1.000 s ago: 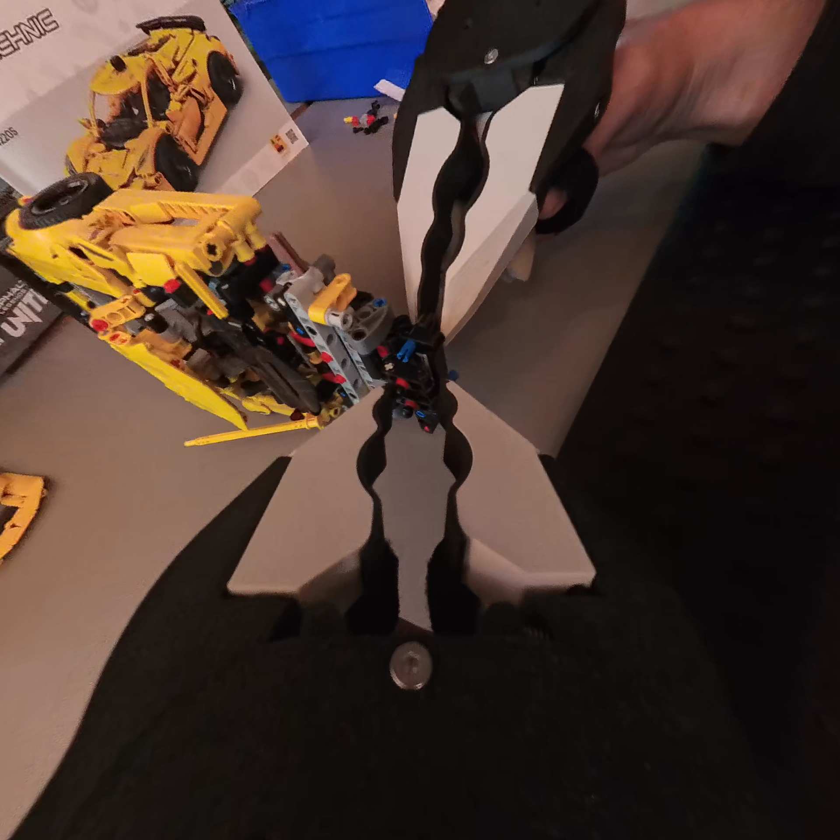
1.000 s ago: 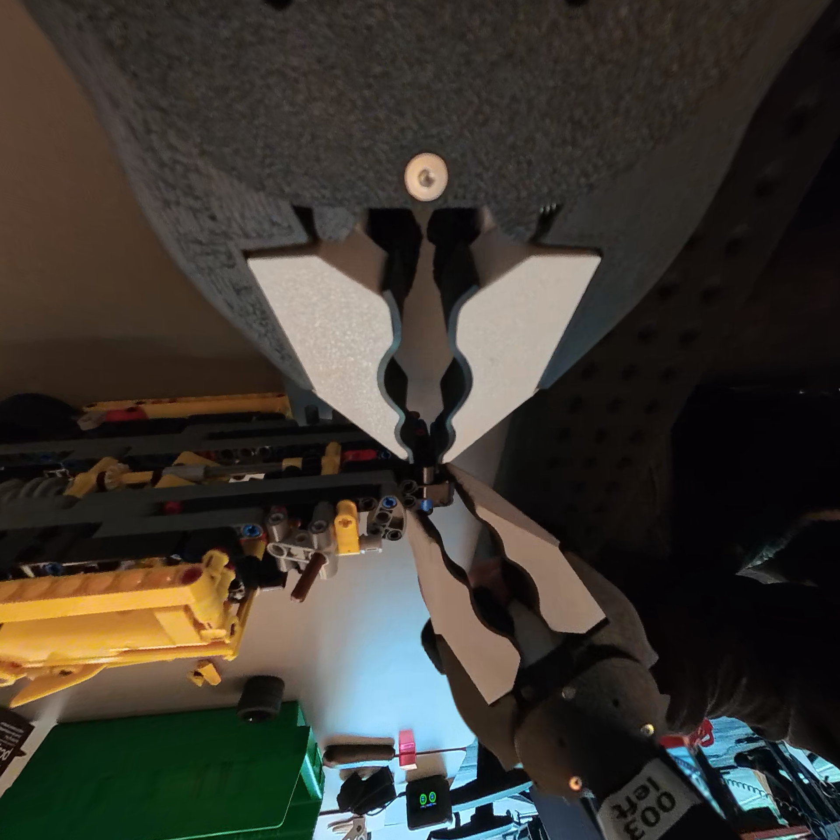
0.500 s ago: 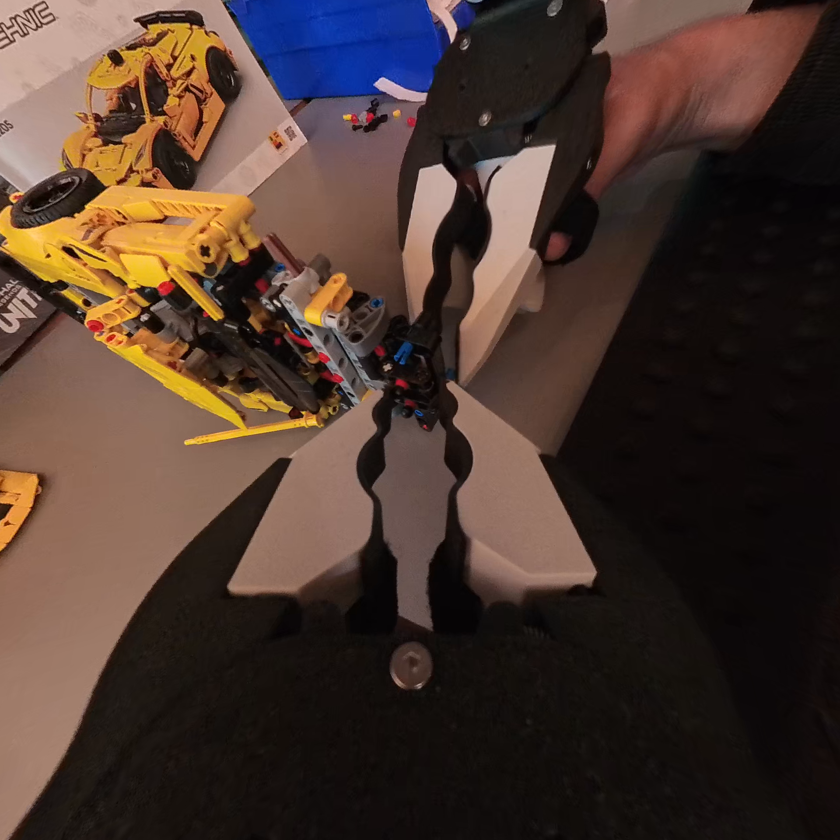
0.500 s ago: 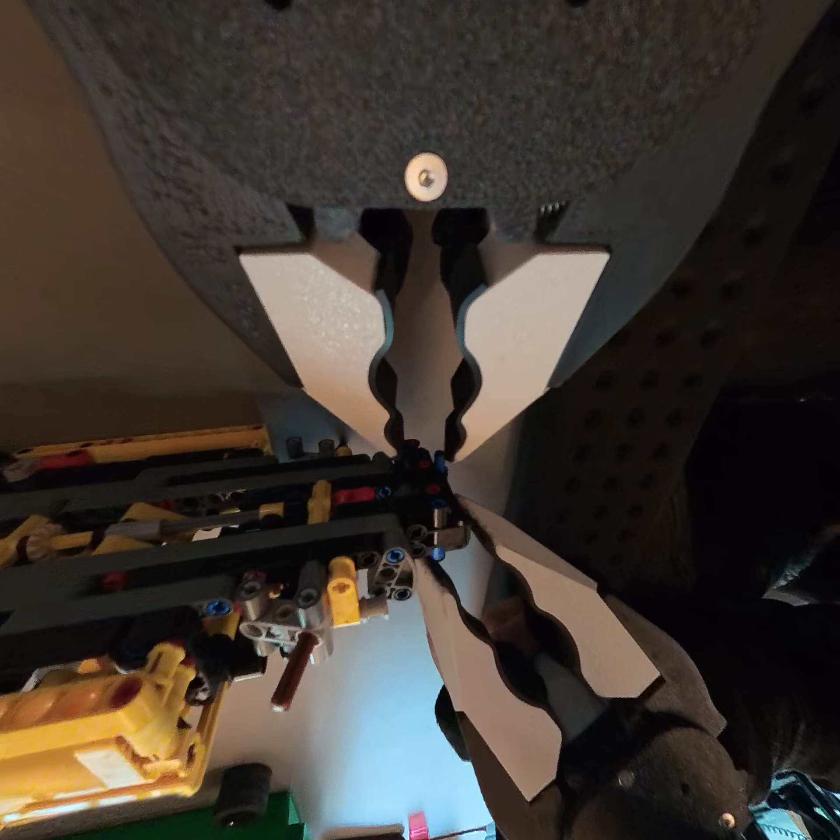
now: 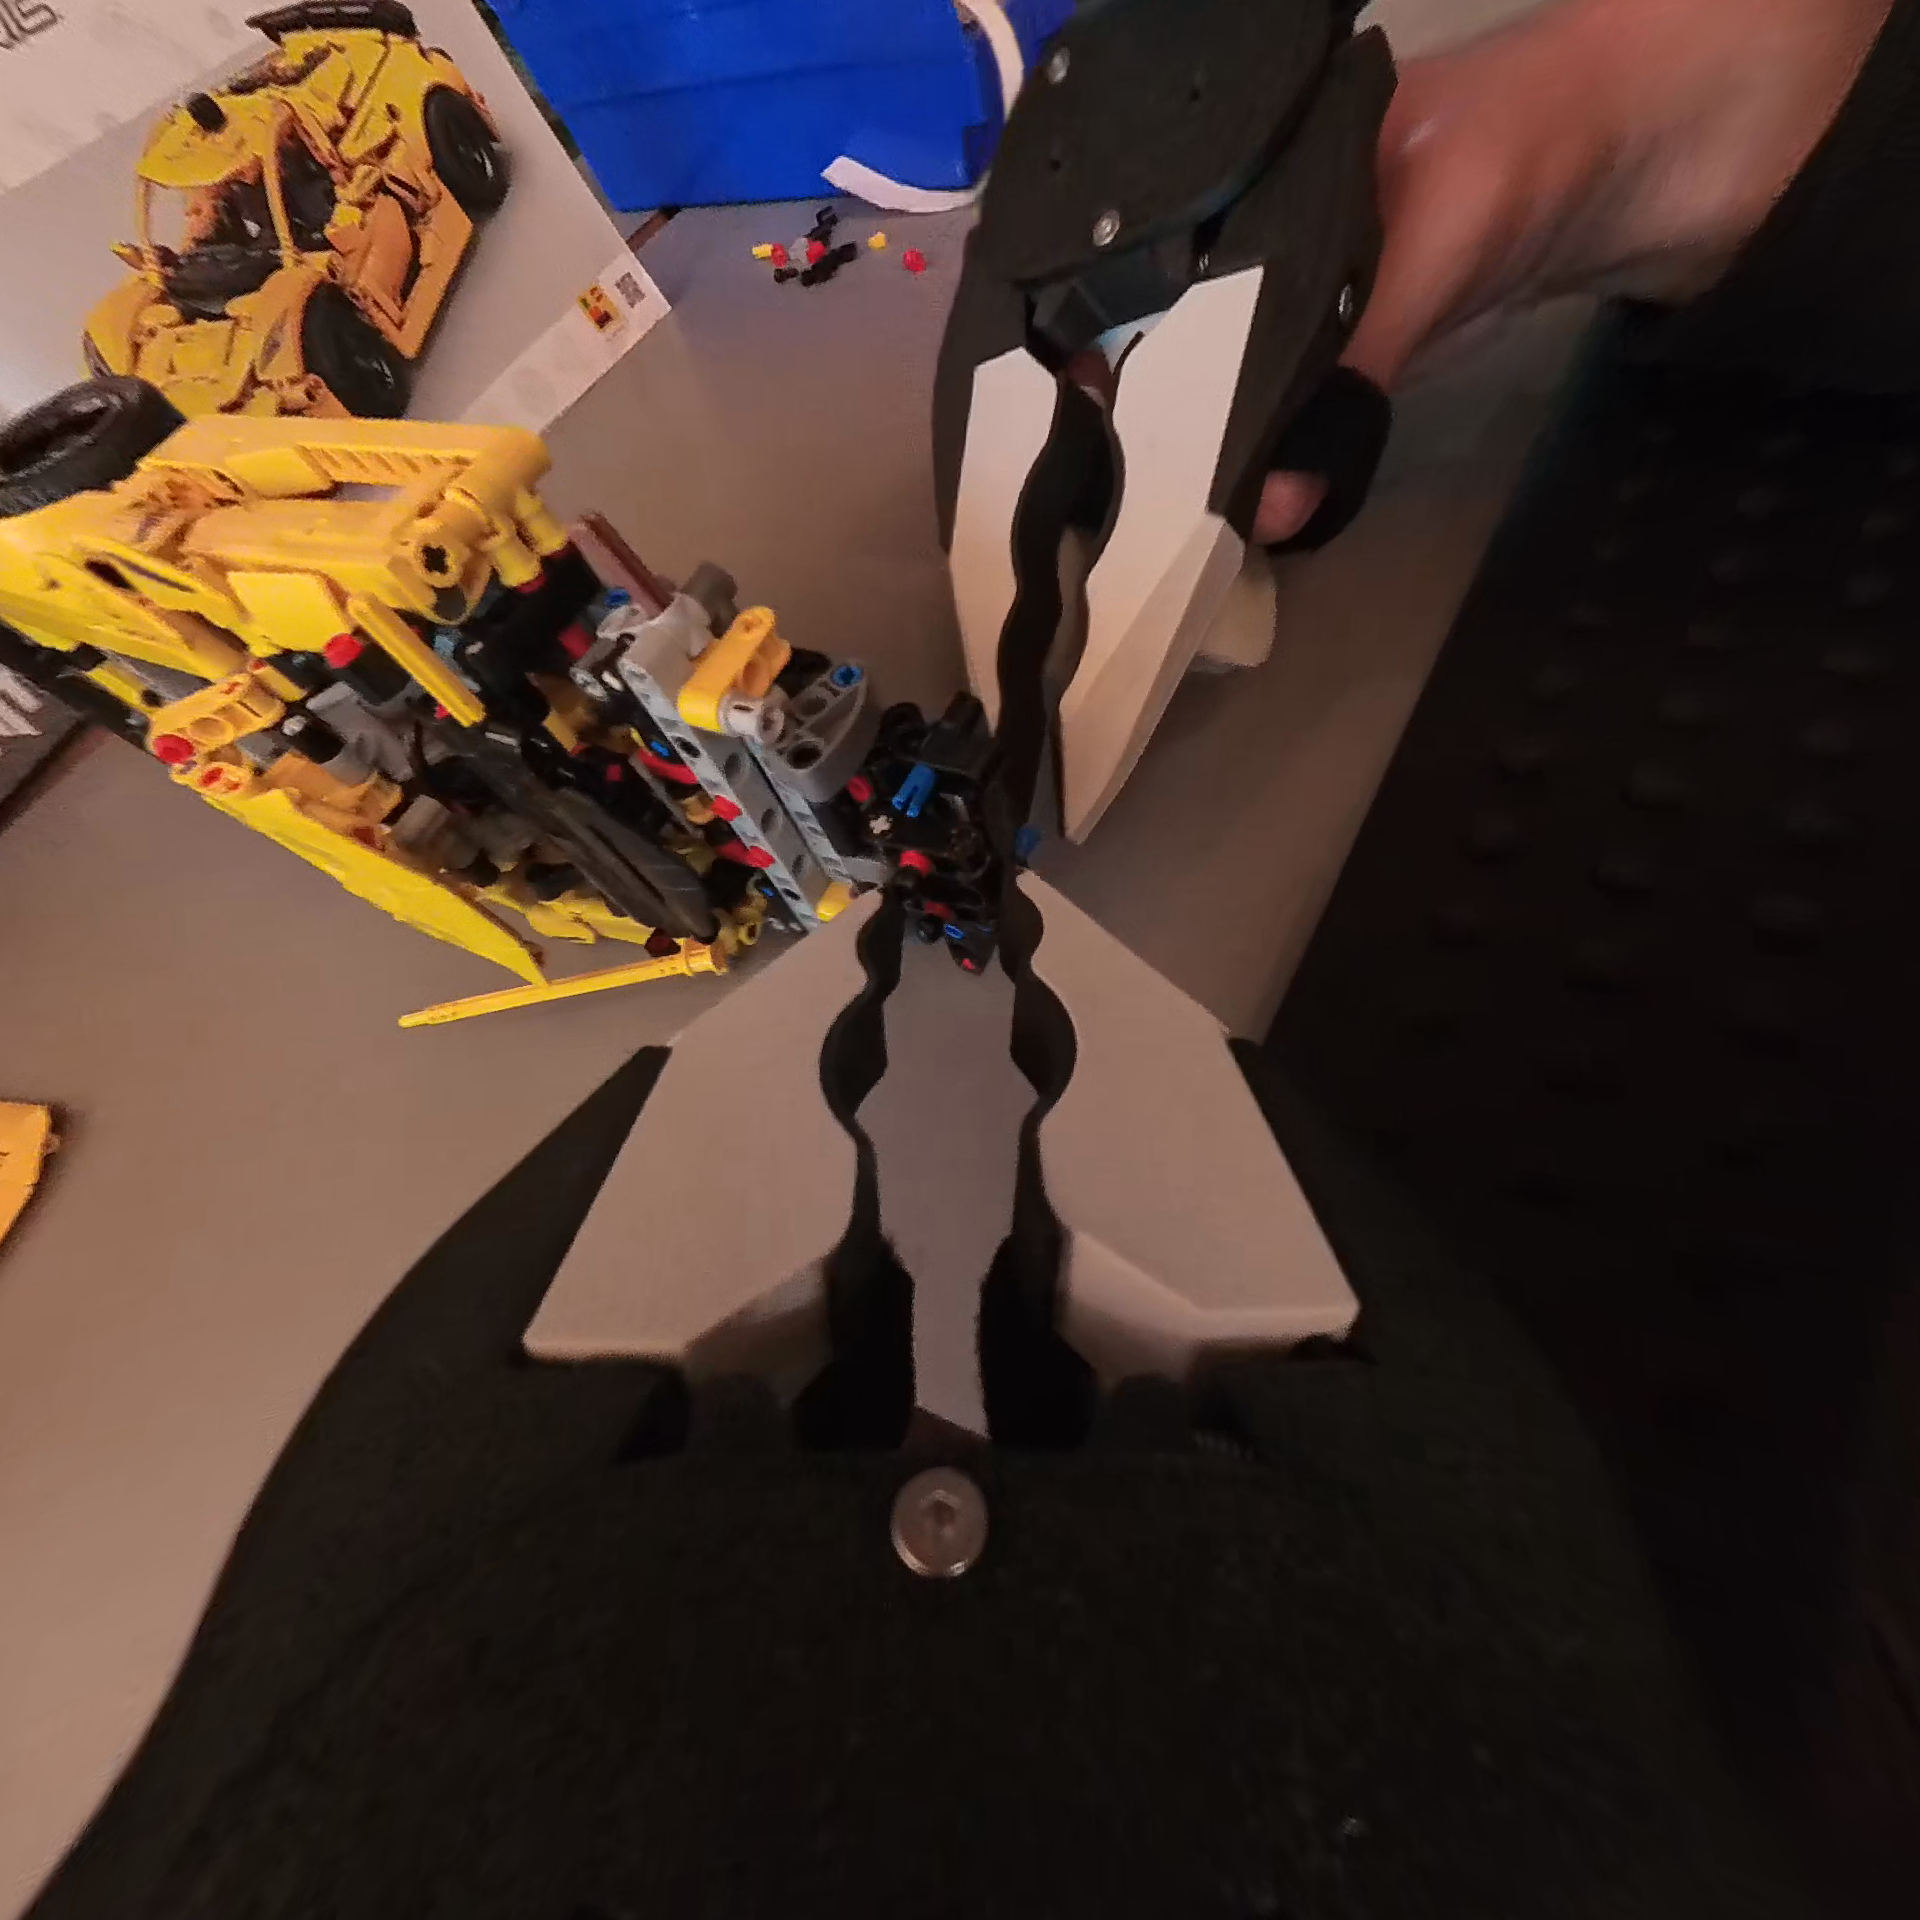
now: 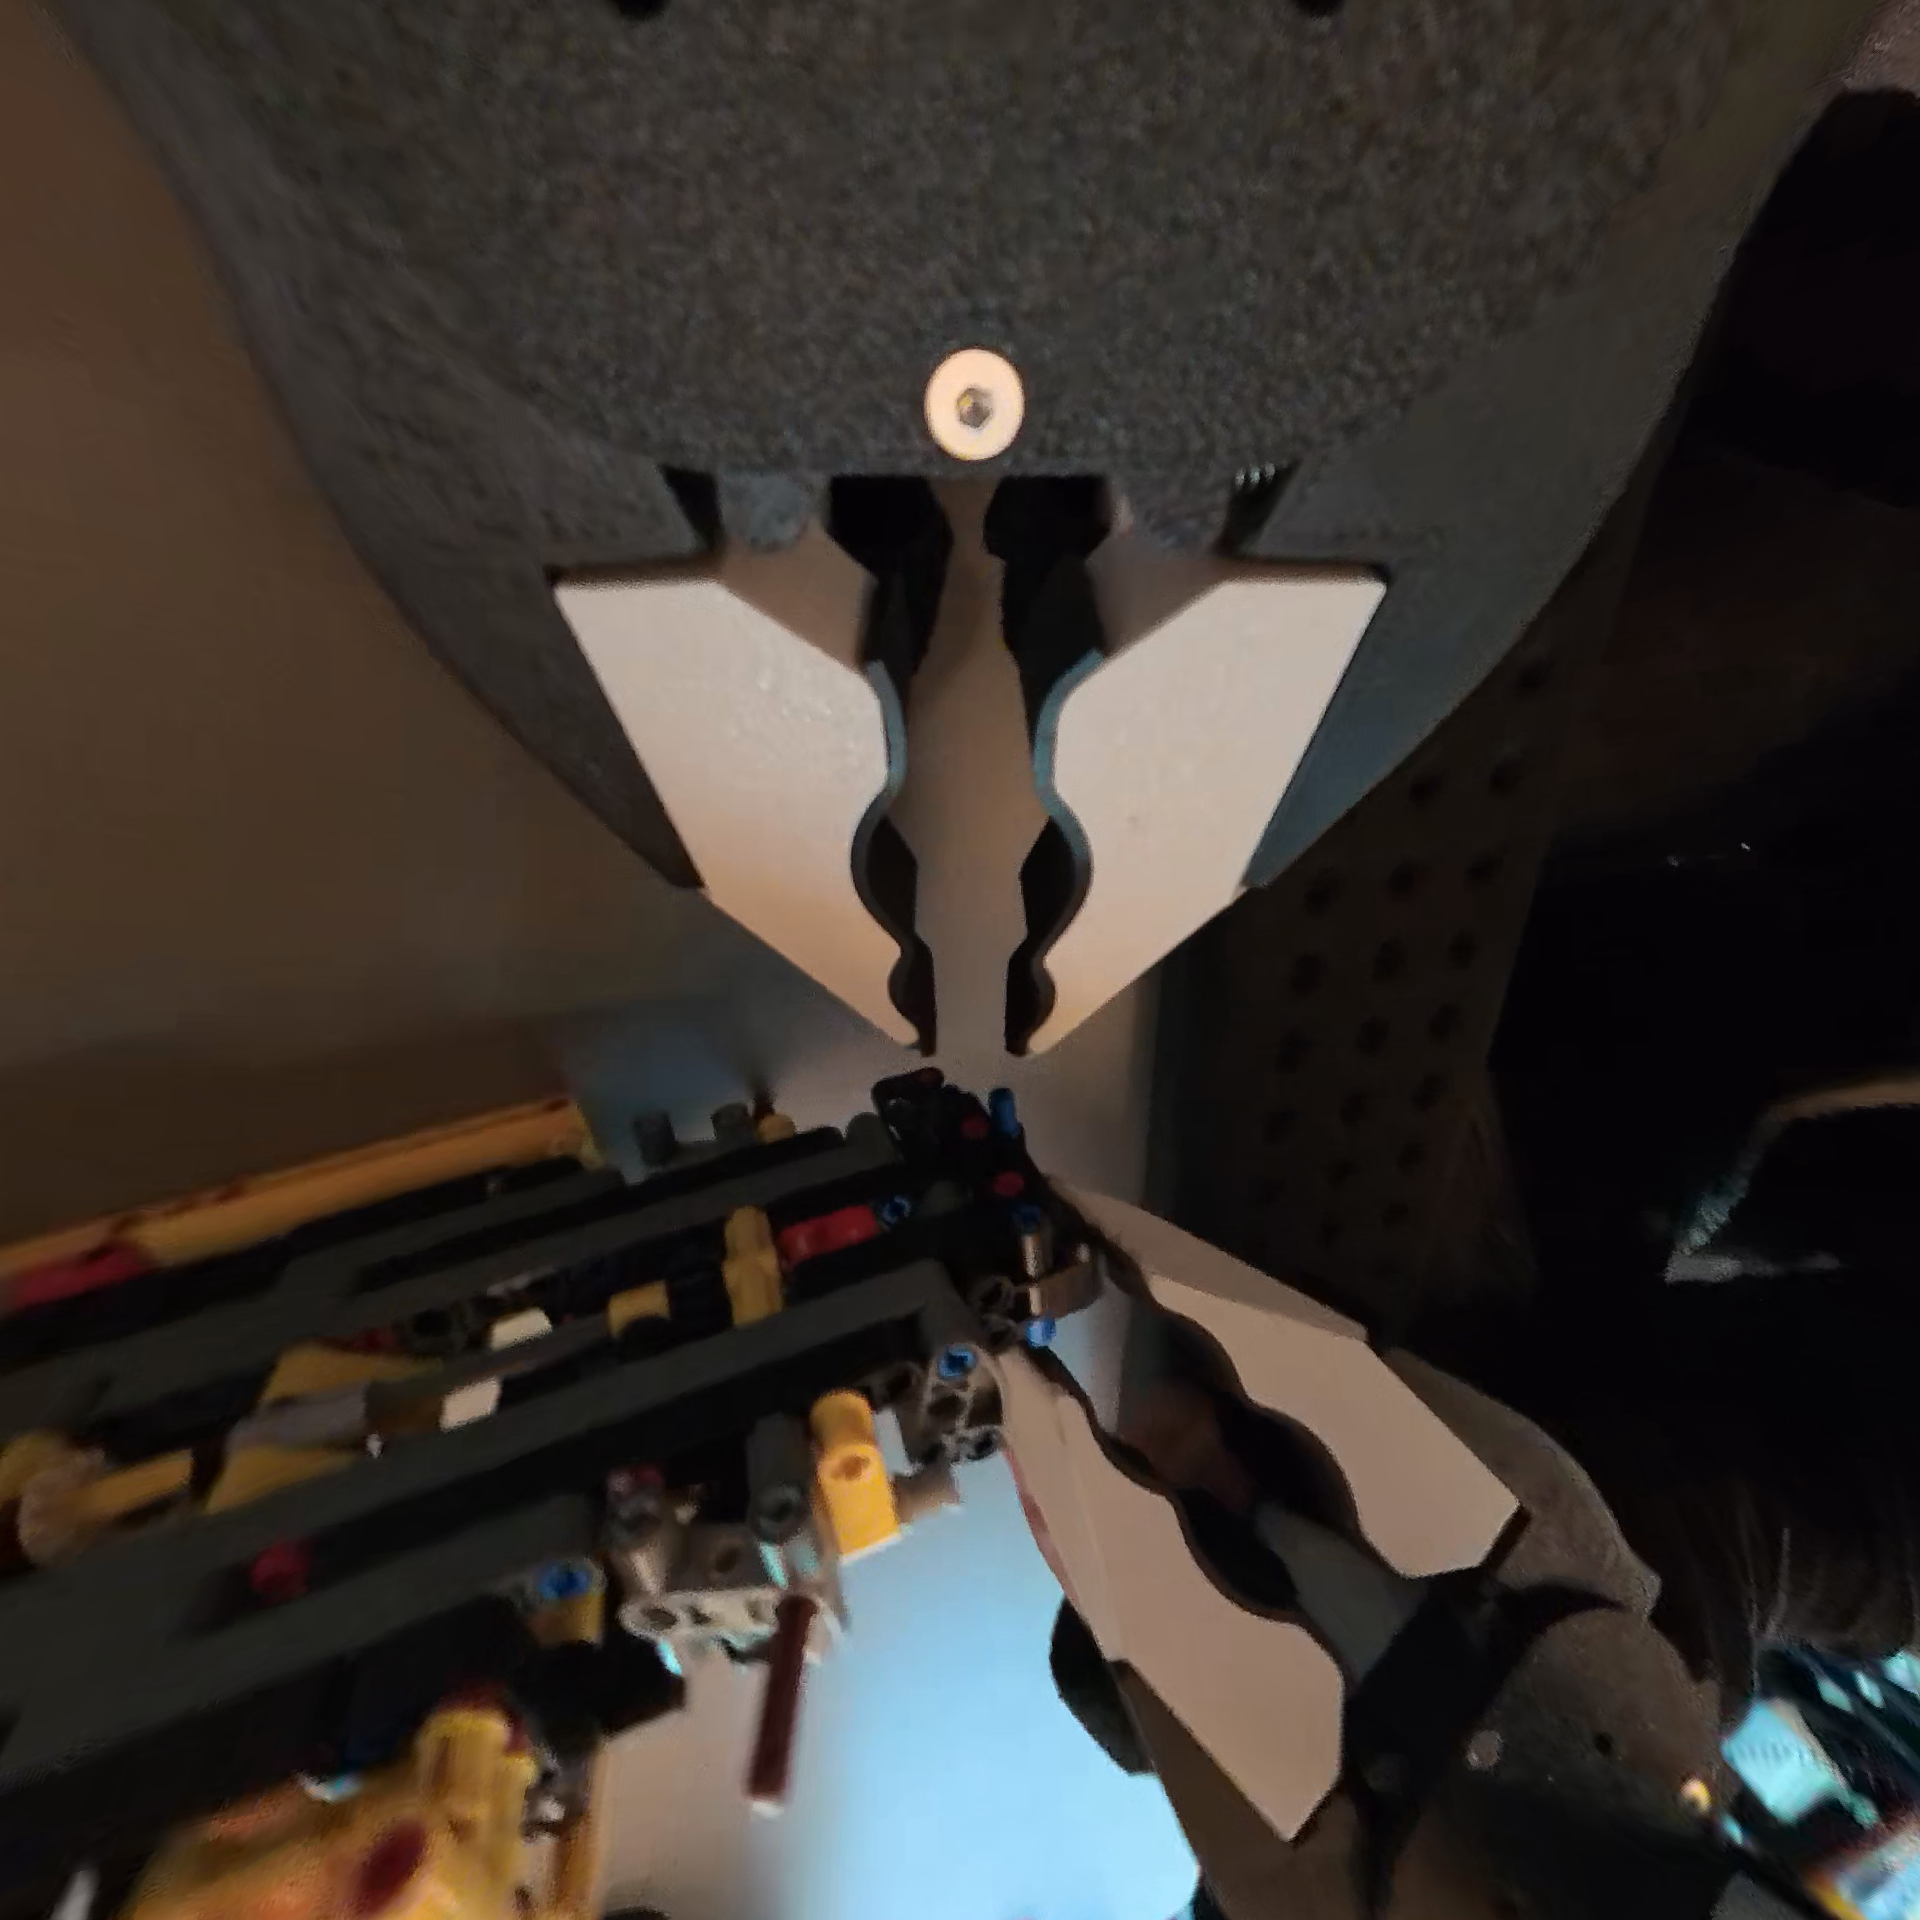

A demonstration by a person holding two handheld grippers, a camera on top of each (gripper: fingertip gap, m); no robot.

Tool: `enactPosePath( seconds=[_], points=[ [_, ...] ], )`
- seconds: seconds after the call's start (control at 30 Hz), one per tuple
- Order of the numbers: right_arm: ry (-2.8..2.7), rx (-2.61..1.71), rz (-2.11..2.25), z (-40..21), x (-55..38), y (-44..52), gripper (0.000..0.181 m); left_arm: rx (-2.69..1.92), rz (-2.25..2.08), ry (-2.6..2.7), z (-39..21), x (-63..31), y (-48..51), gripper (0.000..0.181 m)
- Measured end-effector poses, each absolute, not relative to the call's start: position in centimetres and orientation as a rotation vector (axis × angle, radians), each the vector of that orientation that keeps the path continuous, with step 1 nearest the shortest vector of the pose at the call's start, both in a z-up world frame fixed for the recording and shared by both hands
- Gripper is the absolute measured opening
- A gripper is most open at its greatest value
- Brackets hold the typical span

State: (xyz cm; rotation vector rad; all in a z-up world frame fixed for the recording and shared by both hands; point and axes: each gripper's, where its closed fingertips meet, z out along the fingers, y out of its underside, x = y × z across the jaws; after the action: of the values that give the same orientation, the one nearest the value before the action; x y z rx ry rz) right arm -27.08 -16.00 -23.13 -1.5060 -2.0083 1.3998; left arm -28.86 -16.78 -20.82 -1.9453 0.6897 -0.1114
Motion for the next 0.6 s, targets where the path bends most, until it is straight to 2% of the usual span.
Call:
enactPosePath(
  seconds=[0.17, 0.33, 0.43, 0.6],
  points=[
    [-1.908, -1.787, 1.671, -23.2, -27.1, -16.3, 0.024, -1.929, -0.258, 0.751, -21.0, -28.2, -16.7, 0.015],
    [-1.648, -1.994, 1.947, -22.3, -27.1, -15.8, 0.027, -1.83, -0.275, 0.804, -21.0, -27.9, -16.4, 0.015],
    [-1.47, -2.082, 2.02, -21.9, -27.0, -15.5, 0.025, -1.85, -0.255, 0.768, -20.9, -29.2, -16.2, 0.036],
    [-1.458, -2.09, 1.994, -22.1, -27.1, -15.8, 0.026, -1.764, -0.363, 0.781, -19.8, -27.7, -15.8, 0.04]
  ],
)
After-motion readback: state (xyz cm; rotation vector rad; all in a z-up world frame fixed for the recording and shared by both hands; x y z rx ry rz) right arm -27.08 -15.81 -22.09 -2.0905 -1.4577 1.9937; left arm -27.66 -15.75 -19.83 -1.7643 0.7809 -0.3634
